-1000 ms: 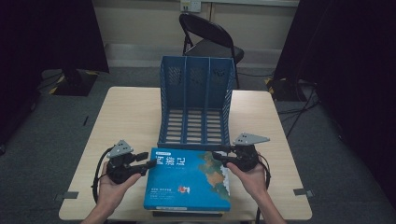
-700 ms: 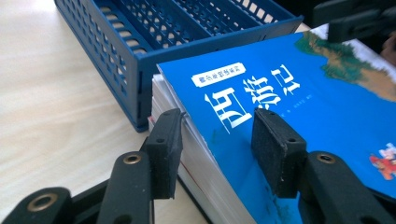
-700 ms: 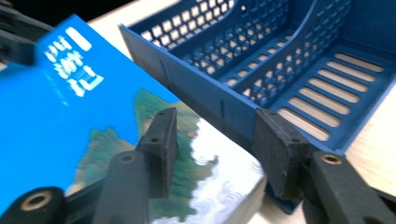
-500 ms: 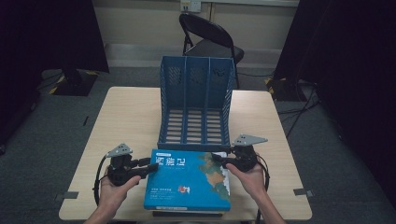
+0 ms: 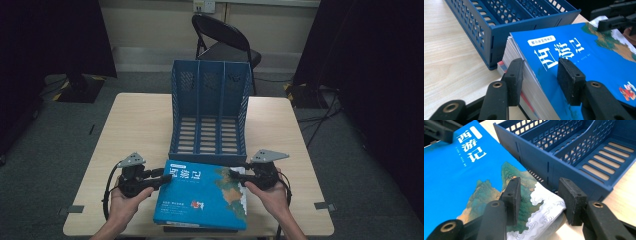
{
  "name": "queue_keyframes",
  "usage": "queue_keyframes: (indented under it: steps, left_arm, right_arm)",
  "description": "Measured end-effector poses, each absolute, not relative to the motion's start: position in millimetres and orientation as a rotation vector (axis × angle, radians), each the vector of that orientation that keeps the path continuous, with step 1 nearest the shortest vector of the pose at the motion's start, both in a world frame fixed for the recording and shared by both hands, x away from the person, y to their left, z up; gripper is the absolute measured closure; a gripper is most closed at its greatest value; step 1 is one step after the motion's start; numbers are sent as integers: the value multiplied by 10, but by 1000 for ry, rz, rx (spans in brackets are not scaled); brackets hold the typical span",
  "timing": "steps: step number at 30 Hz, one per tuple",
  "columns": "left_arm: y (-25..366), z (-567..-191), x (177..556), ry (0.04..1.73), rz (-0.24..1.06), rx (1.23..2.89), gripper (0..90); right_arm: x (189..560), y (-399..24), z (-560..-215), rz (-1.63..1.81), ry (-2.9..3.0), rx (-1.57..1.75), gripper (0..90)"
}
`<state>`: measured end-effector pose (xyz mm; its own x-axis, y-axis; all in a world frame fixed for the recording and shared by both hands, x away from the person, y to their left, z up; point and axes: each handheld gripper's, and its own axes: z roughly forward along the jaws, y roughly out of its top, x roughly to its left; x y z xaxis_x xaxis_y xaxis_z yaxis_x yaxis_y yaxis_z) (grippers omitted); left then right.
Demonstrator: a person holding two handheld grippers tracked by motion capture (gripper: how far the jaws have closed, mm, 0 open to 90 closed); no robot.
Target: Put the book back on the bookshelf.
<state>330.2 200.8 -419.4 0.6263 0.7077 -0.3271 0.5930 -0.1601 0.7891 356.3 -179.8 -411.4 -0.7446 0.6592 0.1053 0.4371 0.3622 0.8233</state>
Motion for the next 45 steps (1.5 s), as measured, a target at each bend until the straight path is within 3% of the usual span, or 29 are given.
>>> queue_keyframes:
  steps: [25, 37, 45]
  left_arm:
    - [1590, -4149, 3613, 922, 134, 1947, 629]
    - [1705, -4176, 3487, 919, 115, 1921, 648]
    - [1941, -4193, 3157, 910, 93, 1910, 658]
  right_arm:
    - [2890, -2055, -4074, 1308, 2437, 940, 589]
    - [3340, -1749, -3819, 1389, 2454, 828, 606]
    - [3424, -1594, -3925, 1324, 2513, 822, 614]
